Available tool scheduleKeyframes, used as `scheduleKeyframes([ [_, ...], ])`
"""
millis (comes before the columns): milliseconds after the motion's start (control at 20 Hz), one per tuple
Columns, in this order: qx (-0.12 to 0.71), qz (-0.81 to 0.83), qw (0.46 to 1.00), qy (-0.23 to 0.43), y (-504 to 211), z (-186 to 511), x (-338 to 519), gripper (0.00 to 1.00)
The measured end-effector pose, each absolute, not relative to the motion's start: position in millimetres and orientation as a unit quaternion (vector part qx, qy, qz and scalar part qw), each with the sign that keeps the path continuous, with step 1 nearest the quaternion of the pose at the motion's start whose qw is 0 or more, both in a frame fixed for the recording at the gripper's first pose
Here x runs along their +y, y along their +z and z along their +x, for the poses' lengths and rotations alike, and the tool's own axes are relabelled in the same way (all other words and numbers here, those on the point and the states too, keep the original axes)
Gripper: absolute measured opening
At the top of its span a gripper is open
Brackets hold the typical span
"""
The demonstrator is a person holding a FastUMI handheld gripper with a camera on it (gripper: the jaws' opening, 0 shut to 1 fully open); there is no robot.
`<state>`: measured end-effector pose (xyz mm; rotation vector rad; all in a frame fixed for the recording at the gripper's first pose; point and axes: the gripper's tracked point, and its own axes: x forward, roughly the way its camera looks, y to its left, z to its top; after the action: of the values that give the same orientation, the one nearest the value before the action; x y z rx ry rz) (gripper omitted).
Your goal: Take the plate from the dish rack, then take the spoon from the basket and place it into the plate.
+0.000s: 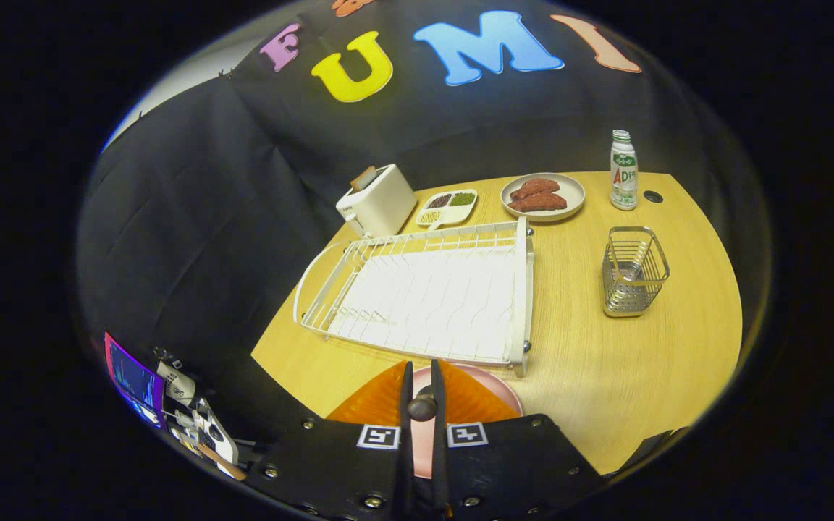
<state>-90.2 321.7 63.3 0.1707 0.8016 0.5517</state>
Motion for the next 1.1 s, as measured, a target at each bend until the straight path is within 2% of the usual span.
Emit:
scheduleKeyframes([
  [400,0.402,0.037,0.874,0.270,27.4,-102.2,346.4,0.09],
  [750,0.397,0.037,0.875,0.275,29.8,-105.5,351.2,0.11],
  [900,0.389,0.043,0.878,0.277,38.2,-105.4,348.4,0.20],
  [1050,0.385,0.050,0.878,0.278,45.1,-102.8,345.8,0.39],
  [1100,0.383,0.050,0.880,0.276,46.2,-101.3,344.1,0.39],
])
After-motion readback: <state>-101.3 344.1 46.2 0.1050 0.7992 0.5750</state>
